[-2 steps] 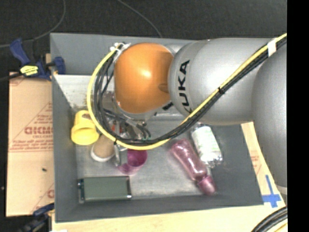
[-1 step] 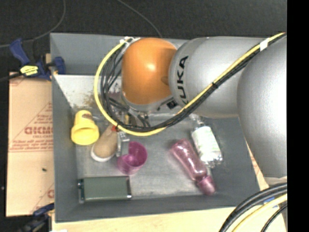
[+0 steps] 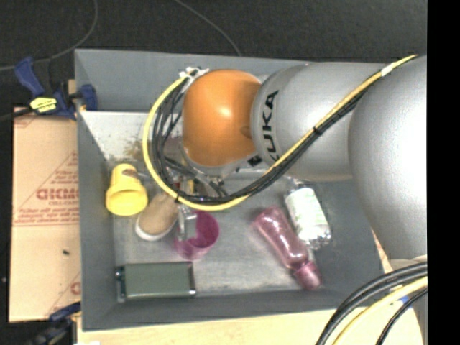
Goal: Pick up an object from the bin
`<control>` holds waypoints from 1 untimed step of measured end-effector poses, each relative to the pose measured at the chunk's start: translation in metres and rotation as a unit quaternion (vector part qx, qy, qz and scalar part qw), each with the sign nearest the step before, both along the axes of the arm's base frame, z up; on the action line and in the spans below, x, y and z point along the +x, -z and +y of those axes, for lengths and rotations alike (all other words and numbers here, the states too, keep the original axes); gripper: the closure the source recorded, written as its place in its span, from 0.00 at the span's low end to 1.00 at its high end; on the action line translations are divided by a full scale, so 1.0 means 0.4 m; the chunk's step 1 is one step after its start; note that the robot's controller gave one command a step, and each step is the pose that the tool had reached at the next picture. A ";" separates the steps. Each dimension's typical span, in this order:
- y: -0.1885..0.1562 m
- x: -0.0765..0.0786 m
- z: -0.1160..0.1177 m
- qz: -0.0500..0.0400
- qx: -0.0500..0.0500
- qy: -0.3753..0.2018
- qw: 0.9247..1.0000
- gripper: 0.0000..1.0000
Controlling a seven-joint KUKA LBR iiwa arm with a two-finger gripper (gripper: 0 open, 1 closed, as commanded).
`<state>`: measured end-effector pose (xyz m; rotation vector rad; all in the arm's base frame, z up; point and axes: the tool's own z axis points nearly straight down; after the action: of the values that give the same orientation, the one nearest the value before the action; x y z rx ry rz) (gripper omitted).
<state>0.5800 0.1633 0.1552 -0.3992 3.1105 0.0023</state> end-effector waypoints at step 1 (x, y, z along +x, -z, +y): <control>0.191 0.020 -0.038 -0.015 0.008 -0.005 1.000 1.00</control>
Offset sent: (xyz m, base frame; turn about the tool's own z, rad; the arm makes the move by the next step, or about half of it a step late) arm 0.0000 0.0000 0.0000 0.0000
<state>0.5882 0.1482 0.0787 -0.4102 3.0775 0.0209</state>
